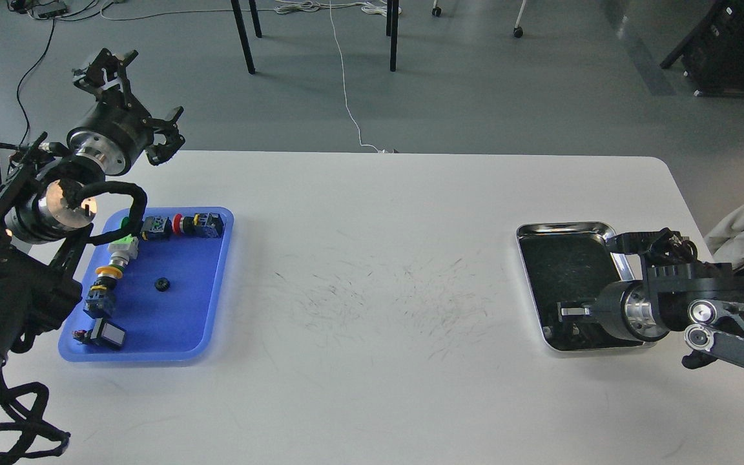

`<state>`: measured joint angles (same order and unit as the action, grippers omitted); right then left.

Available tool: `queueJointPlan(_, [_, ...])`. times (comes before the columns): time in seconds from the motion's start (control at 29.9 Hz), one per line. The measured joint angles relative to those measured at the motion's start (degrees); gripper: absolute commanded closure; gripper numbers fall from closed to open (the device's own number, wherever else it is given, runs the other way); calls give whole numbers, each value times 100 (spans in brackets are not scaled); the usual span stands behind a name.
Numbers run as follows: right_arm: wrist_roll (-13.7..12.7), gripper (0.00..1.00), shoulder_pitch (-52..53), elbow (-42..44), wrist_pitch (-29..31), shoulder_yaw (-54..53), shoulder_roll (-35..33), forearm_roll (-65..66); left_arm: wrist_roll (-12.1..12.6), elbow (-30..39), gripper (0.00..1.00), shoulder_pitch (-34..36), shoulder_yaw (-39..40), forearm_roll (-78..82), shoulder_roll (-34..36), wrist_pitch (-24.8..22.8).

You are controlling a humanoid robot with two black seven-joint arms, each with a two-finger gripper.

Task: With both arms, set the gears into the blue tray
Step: 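Grasp a second black gear in the metal tray with the right gripper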

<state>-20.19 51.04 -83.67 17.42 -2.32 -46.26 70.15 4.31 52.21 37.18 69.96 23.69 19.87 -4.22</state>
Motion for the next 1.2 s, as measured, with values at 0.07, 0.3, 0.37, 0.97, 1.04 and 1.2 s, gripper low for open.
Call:
queueJointPlan(0.07, [12, 98, 152, -101, 0, -73, -81, -39, 0, 0, 1, 0, 0, 22, 0, 0])
queueJointPlan(0.3, [44, 99, 1176, -713, -38, -348, -351, -804, 0, 0, 1, 9, 0, 25, 23, 0])
queueJointPlan(0.37, [44, 98, 1524, -771, -66, -354, -216, -1199, 0, 0, 1, 9, 0, 25, 31, 0])
queueJointPlan(0.97, [-1, 5, 1047, -745, 171, 84, -440, -1152, 0, 0, 1, -12, 9, 31, 103, 0])
queueJointPlan(1.04, [4, 5, 896, -680, 178, 210, -509, -742, 0, 0, 1, -17, 7, 31, 94, 0])
queueJointPlan(1.2, [32, 7, 440, -451, 156, 256, -436, -303, 0, 0, 1, -18, 1, 31, 88, 2])
